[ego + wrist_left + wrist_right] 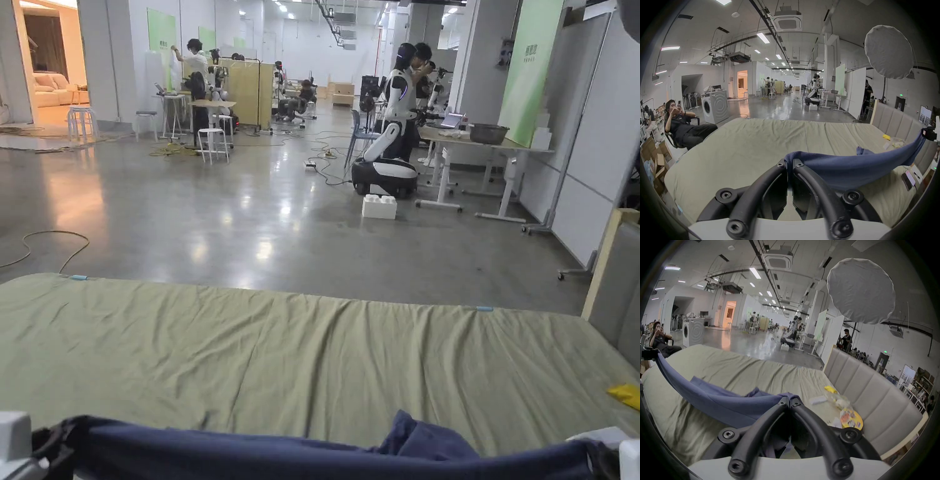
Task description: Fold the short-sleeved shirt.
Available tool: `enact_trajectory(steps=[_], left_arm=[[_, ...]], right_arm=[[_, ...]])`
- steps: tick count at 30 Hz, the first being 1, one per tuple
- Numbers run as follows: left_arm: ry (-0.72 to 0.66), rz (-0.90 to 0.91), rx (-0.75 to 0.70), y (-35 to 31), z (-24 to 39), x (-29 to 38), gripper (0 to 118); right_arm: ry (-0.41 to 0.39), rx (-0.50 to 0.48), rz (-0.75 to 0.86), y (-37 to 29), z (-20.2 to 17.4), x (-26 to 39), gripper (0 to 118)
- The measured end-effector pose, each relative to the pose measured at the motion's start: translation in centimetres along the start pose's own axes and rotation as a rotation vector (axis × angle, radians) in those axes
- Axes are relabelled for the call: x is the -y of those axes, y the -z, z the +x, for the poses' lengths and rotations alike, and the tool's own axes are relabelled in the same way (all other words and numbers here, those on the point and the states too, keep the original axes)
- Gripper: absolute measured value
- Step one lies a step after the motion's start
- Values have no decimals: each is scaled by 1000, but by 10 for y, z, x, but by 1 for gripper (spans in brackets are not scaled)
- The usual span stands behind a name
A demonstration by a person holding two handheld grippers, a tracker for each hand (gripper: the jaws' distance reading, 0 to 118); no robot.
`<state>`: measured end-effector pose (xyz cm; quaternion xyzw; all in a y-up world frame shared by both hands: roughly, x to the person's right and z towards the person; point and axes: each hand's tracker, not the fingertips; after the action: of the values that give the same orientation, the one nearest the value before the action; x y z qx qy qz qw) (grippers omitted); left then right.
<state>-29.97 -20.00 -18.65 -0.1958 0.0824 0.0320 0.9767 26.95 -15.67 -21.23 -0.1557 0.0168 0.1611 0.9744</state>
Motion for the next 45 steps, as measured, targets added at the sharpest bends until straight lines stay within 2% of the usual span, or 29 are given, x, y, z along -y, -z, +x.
enact_trajectory(steps=[7,10,12,13,18,22,30,31,32,34,36,38,39,43,45], left_arm=[[15,-122,-33,-24,-8,80,5],[28,-214,-44,-21,-16,110,5],[39,-261,-52,-28,-9,127,5],[53,-291,-52,-25,-10,132,5],[128,-380,-55,-21,-2,151,5],[161,-432,-56,-18,1,163,5],[230,-582,-45,-17,12,189,6],[232,-586,-44,-16,11,193,7],[233,-591,-47,-17,12,194,7],[234,-584,-54,-22,12,192,21],[185,-546,-48,-26,9,184,45],[129,-477,-39,-30,8,171,64],[99,-433,-34,-29,10,162,68],[34,-287,-33,-27,19,129,68],[9,-205,-6,-23,15,143,68]], right_arm=[[-26,-27,-142,-30,-20,63,0],[-8,-55,-234,-34,-27,92,0],[-28,-80,-300,-31,-34,112,0],[-31,-79,-359,-30,-36,124,0],[-69,-101,-444,-24,-44,159,0],[-70,-114,-487,-21,-46,173,0],[-136,-149,-621,-10,-61,200,2],[-139,-153,-639,-8,-63,203,4],[-135,-151,-641,-8,-64,204,11],[-124,-143,-639,-11,-64,202,44],[-99,-125,-603,-14,-63,195,74],[-56,-108,-537,-16,-61,181,80],[-33,-108,-494,-17,-59,173,80],[85,-110,-295,-14,-58,133,82],[124,-107,-207,-11,-61,113,84]])
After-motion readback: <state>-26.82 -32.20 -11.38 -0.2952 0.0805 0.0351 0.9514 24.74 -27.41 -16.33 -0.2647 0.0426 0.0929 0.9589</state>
